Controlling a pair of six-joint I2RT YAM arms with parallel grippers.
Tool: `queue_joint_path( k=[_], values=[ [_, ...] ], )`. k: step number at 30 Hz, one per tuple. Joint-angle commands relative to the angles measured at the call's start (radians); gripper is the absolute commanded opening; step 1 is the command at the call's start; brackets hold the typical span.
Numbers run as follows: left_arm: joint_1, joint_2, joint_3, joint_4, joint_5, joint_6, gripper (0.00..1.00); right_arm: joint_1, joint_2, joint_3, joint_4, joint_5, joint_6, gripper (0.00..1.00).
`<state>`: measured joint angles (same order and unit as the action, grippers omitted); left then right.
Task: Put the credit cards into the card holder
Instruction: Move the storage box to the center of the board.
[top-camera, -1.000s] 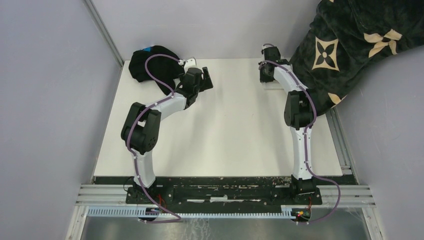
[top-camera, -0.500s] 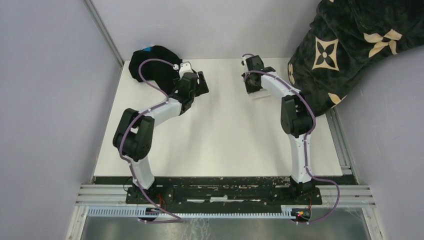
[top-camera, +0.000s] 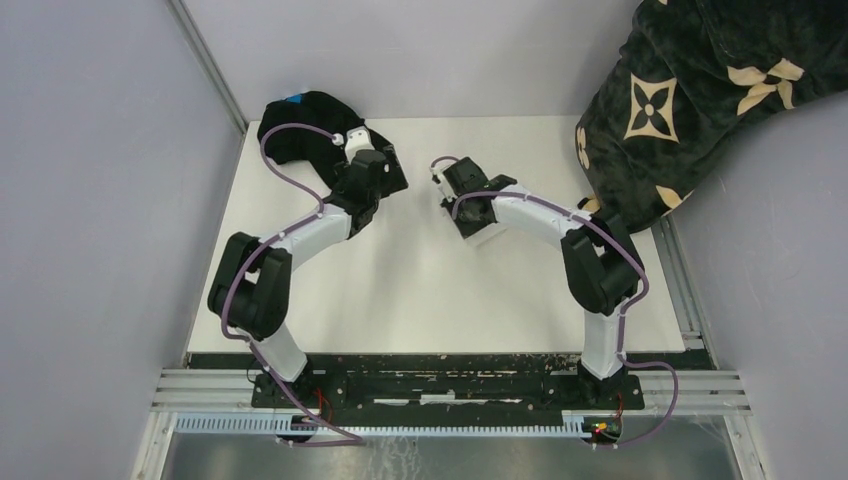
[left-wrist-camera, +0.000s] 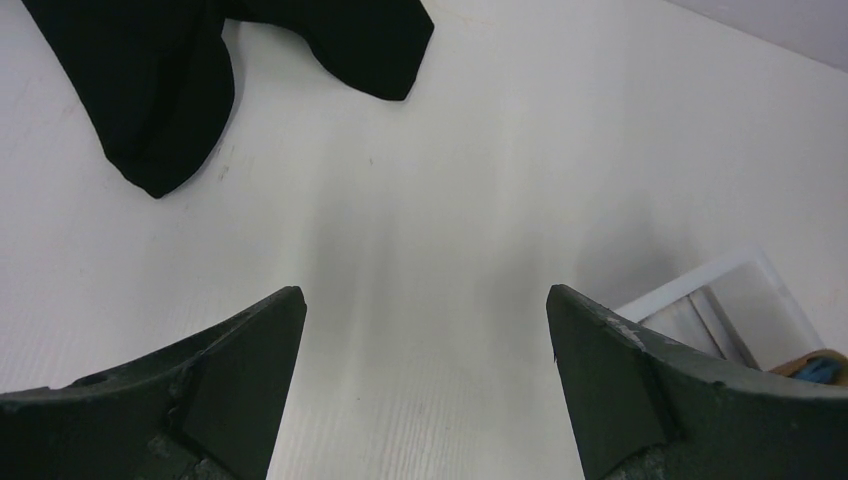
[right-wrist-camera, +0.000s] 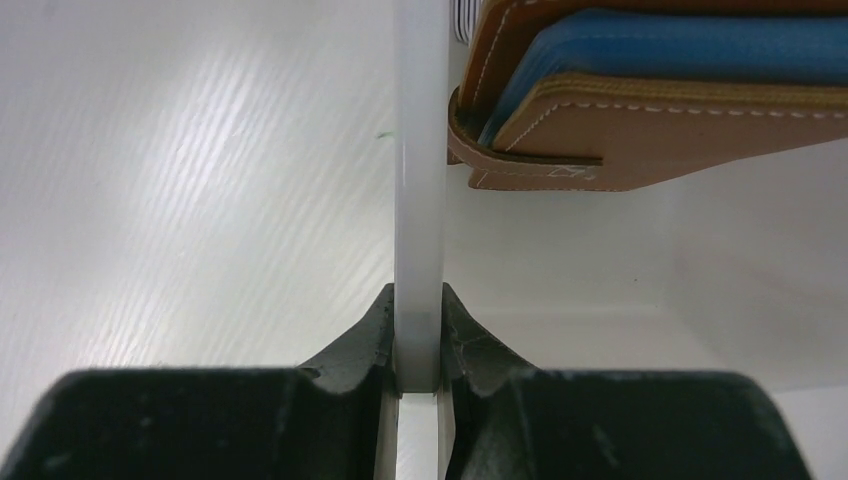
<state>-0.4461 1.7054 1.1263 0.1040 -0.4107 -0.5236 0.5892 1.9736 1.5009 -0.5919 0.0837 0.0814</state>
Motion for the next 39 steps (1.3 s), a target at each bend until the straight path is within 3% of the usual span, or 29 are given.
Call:
queue_joint_path(
  k=[1,17,39],
  values=[
    [0.003,-0.061,-0.032,0.006,-0.019,-0.044,0.98,0.083,-0.133,-0.061,0.079,0.034,0.029,0.01],
    [0.003,-0.131,-0.157,0.000,-0.004,-0.061,0.98,0.247,-0.197,-0.257,0.159,0.048,0.138,0.04],
    [0.004,-0.136,-0.174,-0.013,0.007,-0.075,0.97,0.250,-0.251,-0.255,0.092,0.074,0.187,0.38]
  ],
)
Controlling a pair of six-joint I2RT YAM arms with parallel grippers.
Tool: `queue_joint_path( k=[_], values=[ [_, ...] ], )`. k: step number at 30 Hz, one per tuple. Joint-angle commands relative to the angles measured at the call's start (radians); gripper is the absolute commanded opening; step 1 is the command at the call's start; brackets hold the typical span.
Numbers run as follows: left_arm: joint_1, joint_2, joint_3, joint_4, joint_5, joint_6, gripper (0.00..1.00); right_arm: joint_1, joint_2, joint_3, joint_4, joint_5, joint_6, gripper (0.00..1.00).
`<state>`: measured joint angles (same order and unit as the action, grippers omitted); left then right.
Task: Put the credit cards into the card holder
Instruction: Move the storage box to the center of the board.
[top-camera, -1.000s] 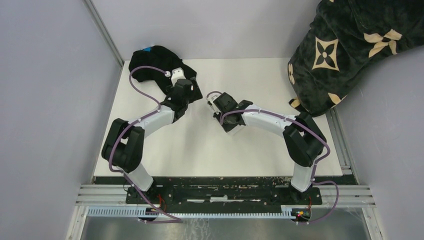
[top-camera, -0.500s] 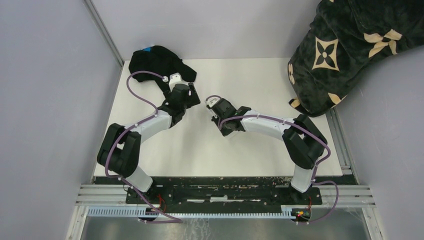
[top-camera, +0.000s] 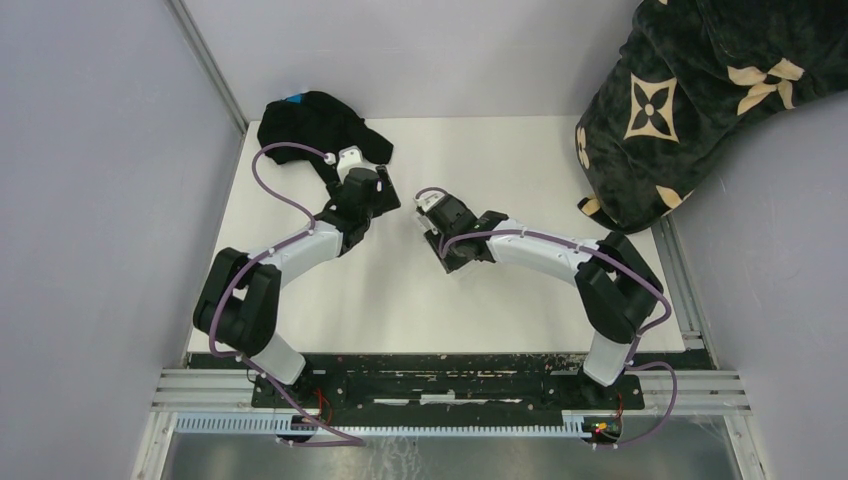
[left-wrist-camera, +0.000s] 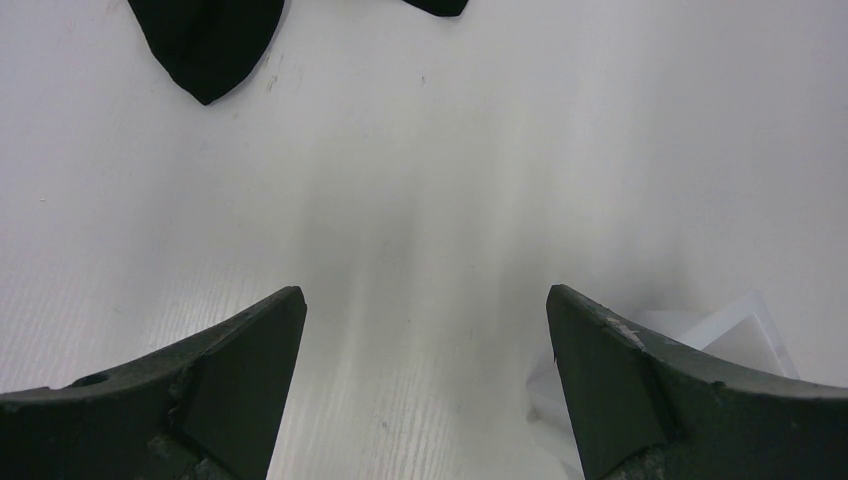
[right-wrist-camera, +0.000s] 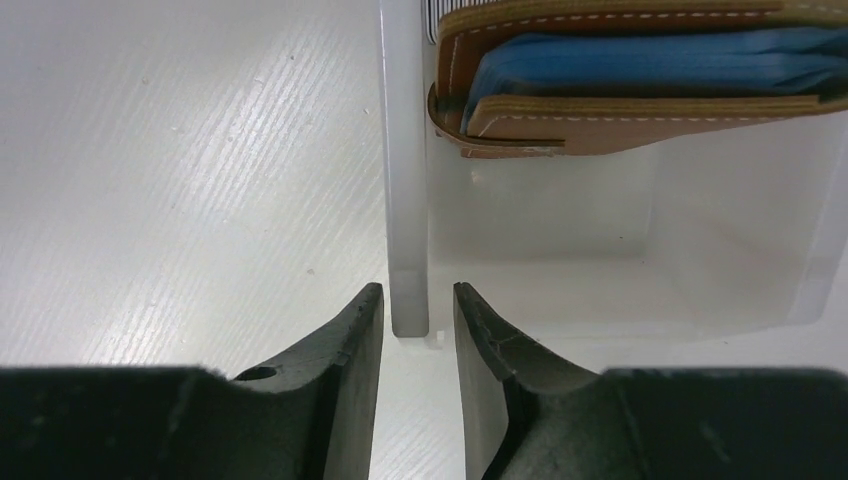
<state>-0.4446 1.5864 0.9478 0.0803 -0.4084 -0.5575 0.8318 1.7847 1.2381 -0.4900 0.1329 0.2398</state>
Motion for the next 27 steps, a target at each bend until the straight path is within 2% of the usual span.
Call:
queue_joint_path(
  k=[1,5,12,21,27],
  values=[
    [0.003,-0.015,0.006,0.009,0.007,-0.041,0.97,0.007,-0.068,0.018,-0.023,0.032,0.037,0.40],
    [0.004,0.004,0.022,-0.001,0.017,-0.039,0.97,0.007,-0.083,0.088,-0.080,0.051,0.087,0.43],
    [0.003,0.058,0.054,-0.015,0.057,-0.036,0.97,0.012,-0.063,0.265,-0.201,0.177,0.256,0.42],
    [0.003,0.114,0.078,-0.040,0.099,-0.034,0.97,0.013,0.028,0.463,-0.307,0.291,0.422,0.45],
    [0.003,0.128,0.076,-0.041,0.106,-0.026,0.97,0.013,0.150,0.633,-0.471,0.375,0.499,0.47]
  ],
)
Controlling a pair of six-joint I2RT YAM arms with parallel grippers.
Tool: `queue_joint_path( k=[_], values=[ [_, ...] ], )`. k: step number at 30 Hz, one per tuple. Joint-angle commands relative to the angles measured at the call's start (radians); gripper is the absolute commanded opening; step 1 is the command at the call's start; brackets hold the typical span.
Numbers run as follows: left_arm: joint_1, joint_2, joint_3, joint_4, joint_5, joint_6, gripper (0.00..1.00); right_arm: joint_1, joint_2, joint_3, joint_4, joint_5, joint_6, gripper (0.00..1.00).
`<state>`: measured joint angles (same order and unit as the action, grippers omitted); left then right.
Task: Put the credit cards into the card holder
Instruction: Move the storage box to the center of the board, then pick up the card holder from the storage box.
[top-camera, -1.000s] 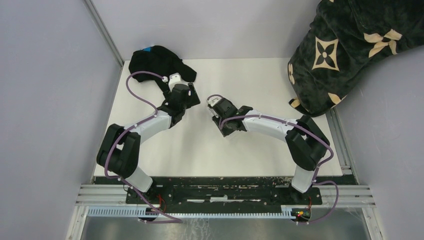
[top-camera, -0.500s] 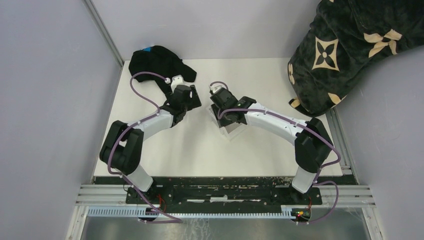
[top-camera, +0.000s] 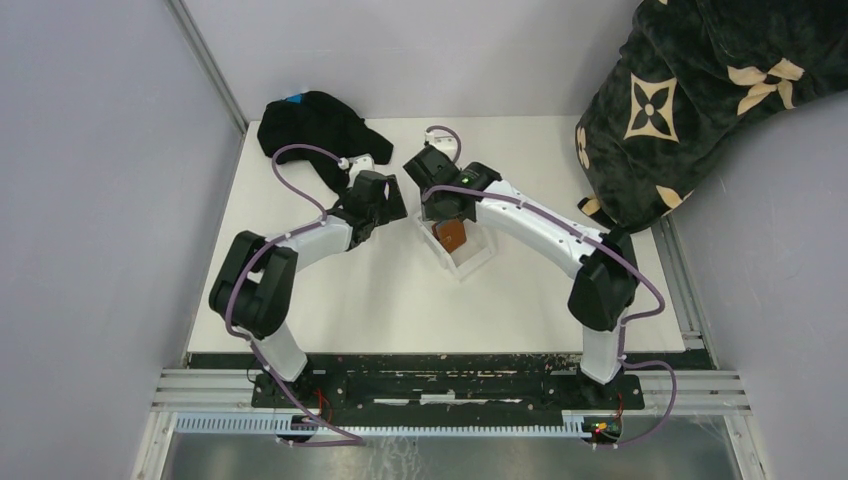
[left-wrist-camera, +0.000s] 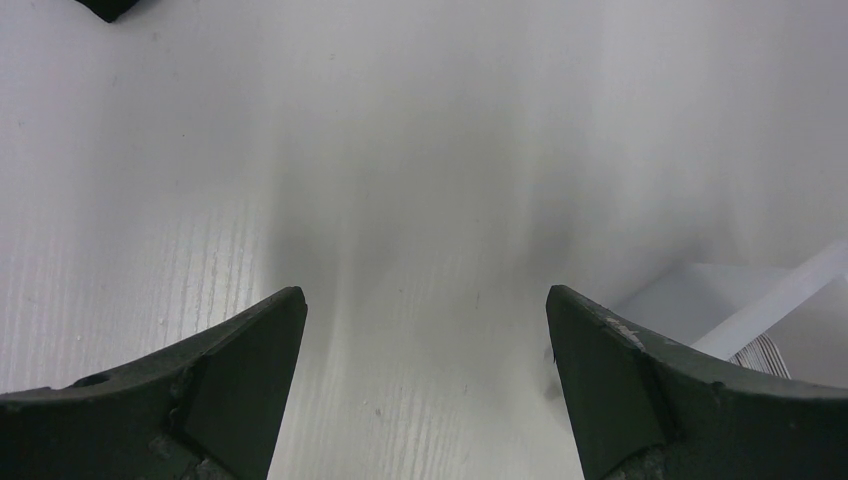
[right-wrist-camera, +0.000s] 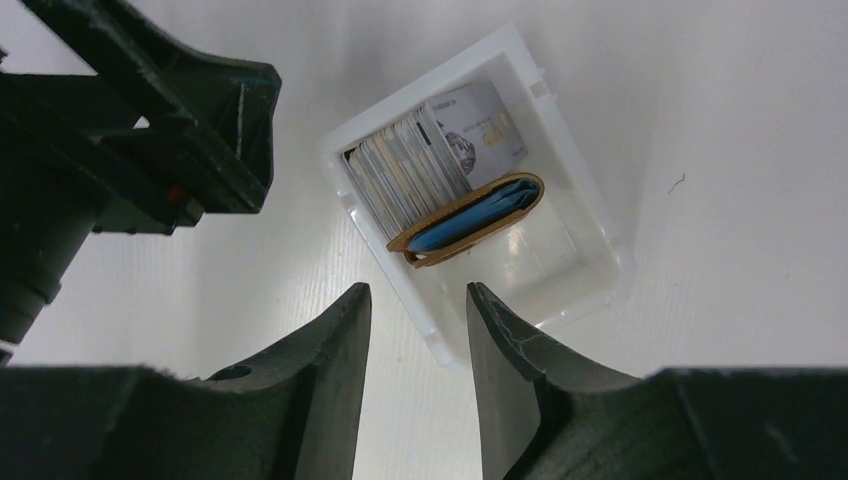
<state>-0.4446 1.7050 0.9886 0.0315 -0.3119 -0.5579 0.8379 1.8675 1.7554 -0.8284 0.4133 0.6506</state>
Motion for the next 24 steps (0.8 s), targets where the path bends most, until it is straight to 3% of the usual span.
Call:
queue_joint_path(
  k=[1,11,24],
  values=[
    [0.003,0.011,0.035,0.008,0.009,-0.024,0.97,0.007,0.085,0.144,-0.159,0.108,0.106,0.48],
    [0.006,0.038,0.044,0.026,0.031,-0.014,0.97,0.007,0.186,0.327,-0.334,0.204,0.210,0.57],
    [0.019,0.062,0.041,0.056,0.061,-0.007,0.96,-0.003,0.327,0.447,-0.475,0.196,0.282,0.64]
  ],
)
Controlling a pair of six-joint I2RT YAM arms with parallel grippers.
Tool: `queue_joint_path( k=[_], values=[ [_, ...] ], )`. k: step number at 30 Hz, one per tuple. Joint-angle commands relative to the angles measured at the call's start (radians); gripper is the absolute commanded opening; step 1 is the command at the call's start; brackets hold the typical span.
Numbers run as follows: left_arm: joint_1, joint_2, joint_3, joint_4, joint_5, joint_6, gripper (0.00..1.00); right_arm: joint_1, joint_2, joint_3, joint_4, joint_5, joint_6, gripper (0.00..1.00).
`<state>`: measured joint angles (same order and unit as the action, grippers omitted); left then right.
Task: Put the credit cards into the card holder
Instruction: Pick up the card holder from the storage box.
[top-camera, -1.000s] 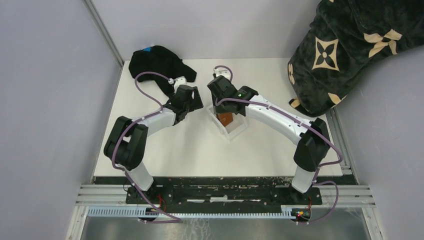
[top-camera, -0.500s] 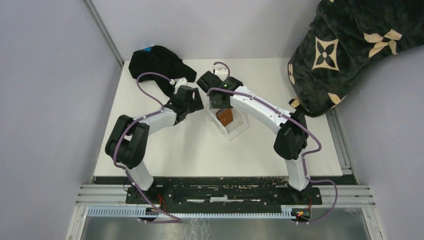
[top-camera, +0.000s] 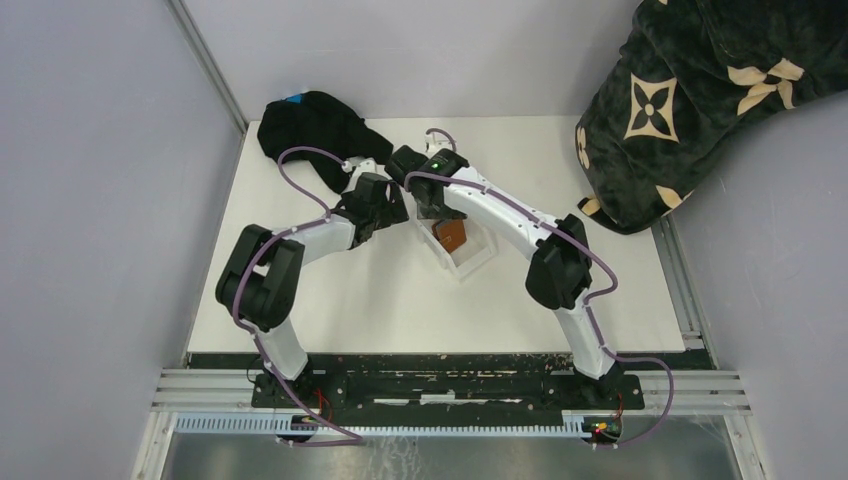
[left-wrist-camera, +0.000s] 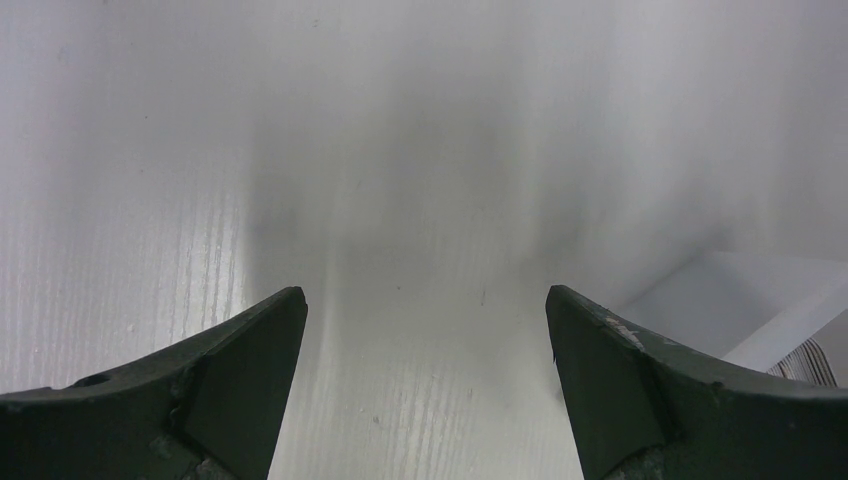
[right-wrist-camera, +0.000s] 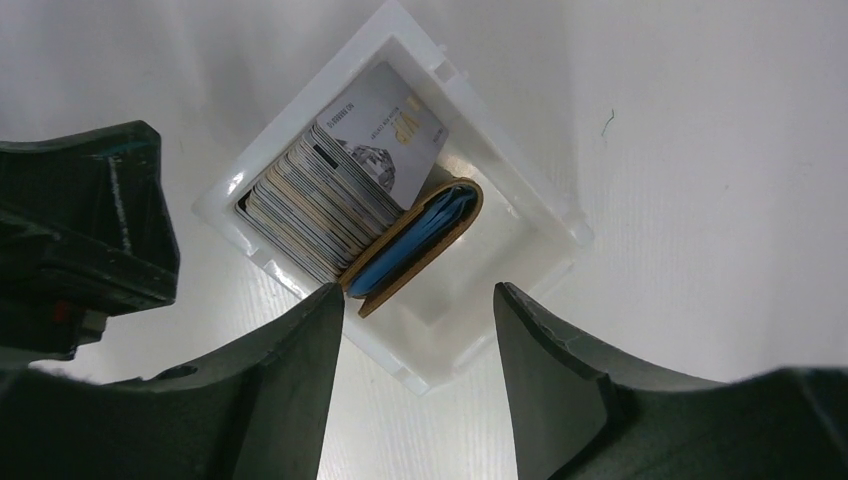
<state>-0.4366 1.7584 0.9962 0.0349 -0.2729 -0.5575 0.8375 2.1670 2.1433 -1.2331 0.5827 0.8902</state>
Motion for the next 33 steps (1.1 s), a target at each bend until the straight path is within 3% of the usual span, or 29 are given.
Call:
queue_joint_path(
  k=[1,33],
  values=[
    [0.012,0.011,0.033,0.056,0.026,-0.007,0.96,-0.005,0.034,0.057,-0.067,0.024,0.044,0.64],
    [0.028,0.057,0.052,0.081,0.051,0.031,0.96,-0.079,0.056,-0.057,0.051,-0.063,0.053,0.64]
  ],
)
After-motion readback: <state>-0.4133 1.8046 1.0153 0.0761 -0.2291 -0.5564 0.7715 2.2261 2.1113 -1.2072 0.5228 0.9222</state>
